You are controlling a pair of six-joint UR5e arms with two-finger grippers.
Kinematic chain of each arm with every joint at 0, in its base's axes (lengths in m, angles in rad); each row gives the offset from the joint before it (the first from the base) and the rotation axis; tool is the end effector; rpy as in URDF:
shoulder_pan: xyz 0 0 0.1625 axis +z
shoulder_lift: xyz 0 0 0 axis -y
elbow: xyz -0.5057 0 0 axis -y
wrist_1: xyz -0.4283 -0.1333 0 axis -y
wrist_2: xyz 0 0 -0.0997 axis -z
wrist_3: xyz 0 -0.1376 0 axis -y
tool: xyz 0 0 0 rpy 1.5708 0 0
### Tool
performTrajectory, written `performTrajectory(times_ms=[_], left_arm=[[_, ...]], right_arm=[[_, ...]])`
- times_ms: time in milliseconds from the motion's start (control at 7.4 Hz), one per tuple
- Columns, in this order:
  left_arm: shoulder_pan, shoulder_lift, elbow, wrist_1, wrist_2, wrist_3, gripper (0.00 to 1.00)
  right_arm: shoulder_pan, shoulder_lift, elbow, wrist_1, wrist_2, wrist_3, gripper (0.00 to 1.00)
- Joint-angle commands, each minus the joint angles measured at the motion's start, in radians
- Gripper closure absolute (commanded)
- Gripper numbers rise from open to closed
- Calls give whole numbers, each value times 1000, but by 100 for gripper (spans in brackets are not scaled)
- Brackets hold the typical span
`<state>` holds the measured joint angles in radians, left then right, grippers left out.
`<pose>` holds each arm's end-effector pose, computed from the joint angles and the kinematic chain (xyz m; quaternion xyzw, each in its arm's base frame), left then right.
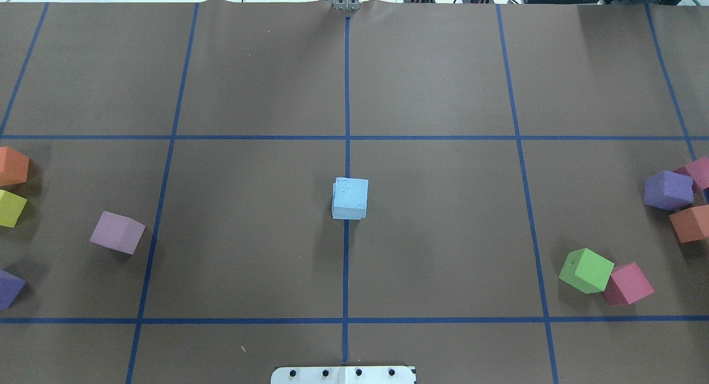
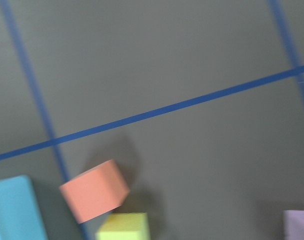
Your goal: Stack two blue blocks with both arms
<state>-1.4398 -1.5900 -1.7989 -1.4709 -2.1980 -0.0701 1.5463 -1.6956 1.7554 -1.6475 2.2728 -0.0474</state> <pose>0.0184 -0.5422 0.6588 0.0388 0.3131 0.0516 0.9475 0.0331 -0.4634 0.7454 -0.0040 -0.3439 -0.0308 0.9385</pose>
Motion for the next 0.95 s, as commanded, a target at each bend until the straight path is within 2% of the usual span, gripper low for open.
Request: performTrajectory(times_ms=[0, 135, 270, 405, 811], left_arm=[[-68, 150, 3, -110, -44, 3, 2], [-65, 168, 6, -108, -154, -6, 2], [-64, 160, 4, -114, -181, 0, 2], [-64, 135, 4, -112, -180, 1, 2], [-64, 146, 18, -184, -175, 1, 2]], right_arm=[[0, -1, 4, 0, 1, 1, 0], [0, -1, 6, 0, 1, 1, 0], [0, -1, 6, 0, 1, 1, 0], [0, -1, 7, 0, 1, 1, 0], [0, 1, 7, 2, -1, 1, 0]])
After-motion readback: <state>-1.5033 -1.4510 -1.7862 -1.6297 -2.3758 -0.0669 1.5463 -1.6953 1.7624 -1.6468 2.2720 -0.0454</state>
